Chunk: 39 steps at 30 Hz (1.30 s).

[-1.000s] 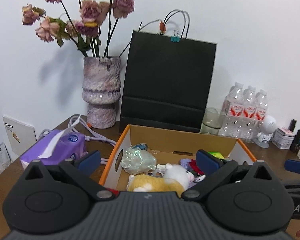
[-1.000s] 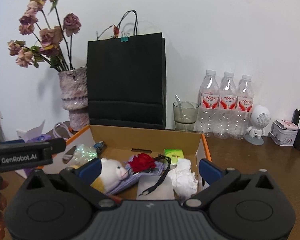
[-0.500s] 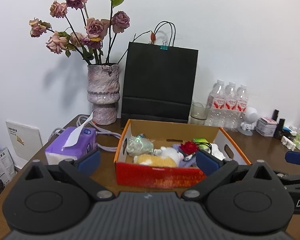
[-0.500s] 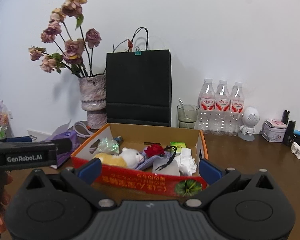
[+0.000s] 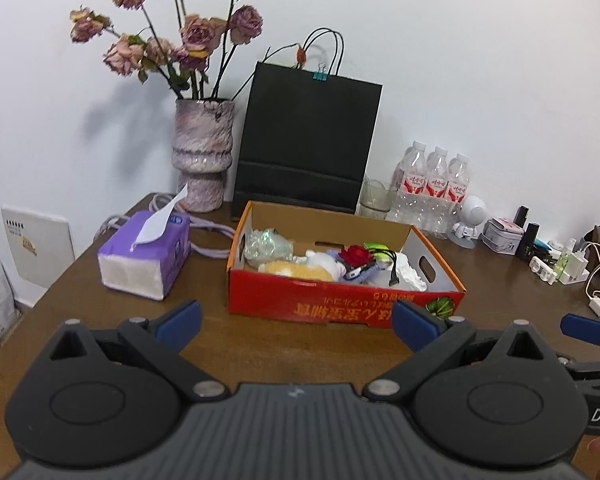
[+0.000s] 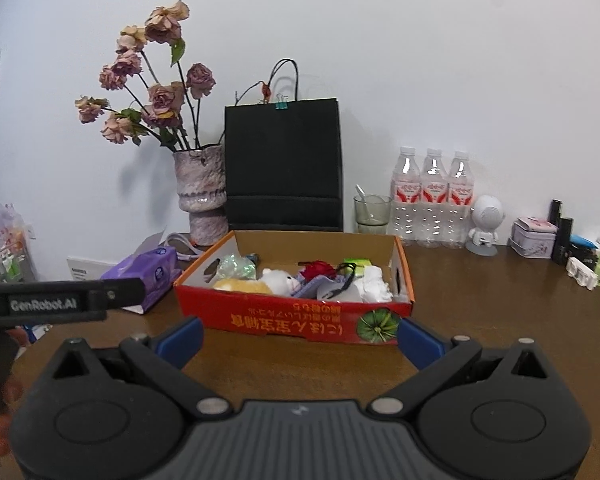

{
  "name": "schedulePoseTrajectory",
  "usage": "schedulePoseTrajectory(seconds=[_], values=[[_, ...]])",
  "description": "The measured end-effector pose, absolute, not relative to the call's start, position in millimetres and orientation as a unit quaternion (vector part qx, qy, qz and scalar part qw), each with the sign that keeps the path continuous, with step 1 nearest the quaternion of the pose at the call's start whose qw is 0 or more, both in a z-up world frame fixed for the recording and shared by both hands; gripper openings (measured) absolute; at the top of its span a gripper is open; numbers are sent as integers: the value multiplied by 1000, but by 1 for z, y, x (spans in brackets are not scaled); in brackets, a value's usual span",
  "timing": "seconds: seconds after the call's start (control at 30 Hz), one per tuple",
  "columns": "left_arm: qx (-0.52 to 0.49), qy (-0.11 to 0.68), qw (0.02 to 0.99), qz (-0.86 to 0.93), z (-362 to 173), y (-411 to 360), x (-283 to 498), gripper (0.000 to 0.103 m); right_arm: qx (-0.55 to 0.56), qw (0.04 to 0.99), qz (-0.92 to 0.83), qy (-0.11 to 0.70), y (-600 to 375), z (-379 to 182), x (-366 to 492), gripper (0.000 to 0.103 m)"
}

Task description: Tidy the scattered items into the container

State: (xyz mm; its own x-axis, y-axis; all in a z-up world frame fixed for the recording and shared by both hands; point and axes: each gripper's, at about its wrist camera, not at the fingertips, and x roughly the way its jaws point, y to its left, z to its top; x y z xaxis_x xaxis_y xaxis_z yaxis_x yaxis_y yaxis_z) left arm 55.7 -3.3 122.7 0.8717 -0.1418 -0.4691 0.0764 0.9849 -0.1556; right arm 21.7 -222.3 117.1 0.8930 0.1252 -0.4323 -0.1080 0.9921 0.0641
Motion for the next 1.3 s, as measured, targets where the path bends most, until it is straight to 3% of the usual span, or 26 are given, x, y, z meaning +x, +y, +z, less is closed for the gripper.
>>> schedulePoseTrajectory(seconds=[1.3], values=[[-28, 262, 963, -54, 110, -11, 33, 103, 15, 970, 47, 237, -217, 111, 0, 103]])
